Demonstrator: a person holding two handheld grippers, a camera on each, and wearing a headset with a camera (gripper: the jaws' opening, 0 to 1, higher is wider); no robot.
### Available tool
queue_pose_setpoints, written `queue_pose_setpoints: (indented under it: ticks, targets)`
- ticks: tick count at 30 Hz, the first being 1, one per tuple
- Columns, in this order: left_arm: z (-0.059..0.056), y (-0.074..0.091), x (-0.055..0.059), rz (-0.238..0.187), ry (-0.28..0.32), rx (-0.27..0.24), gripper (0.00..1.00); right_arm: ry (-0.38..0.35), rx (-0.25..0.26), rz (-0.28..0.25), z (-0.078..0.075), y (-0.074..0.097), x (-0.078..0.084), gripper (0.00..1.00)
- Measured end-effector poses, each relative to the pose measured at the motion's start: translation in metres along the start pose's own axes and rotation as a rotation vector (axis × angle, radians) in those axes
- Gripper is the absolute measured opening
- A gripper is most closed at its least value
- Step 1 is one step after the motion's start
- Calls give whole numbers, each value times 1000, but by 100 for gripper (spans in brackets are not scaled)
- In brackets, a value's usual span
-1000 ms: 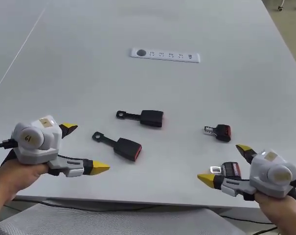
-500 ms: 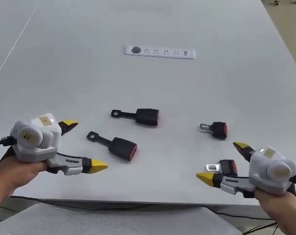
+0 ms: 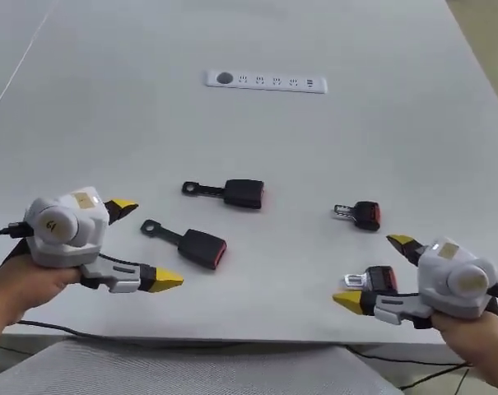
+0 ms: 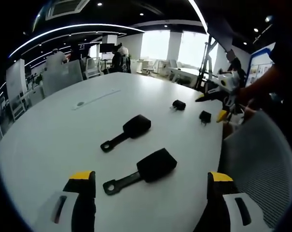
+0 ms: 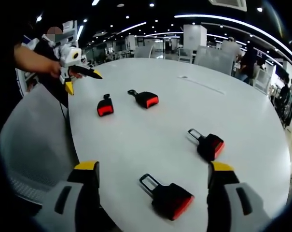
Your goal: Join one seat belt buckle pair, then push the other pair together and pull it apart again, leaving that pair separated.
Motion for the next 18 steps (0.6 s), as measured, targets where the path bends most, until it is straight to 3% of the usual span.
queue_pose_setpoints:
  ticks: [15,18]
  targets:
    - [0,-22,-13,33,-72,97,93,27,-89,73,-17,8,14,87]
    - [-1,-26,-11,66,-109,122,92,38,-120,92,-17,9,18,85]
Point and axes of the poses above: the centre of the closed fingertips' face, and the gripper's own axes: y roughly backward along the fingers, z roughly to its left, x roughly out of its underside, the point moved 3 cm from there along y, roughly backward along the fingers, and after that the axes turned 6 degrees about -z, right-handed, at the moved point
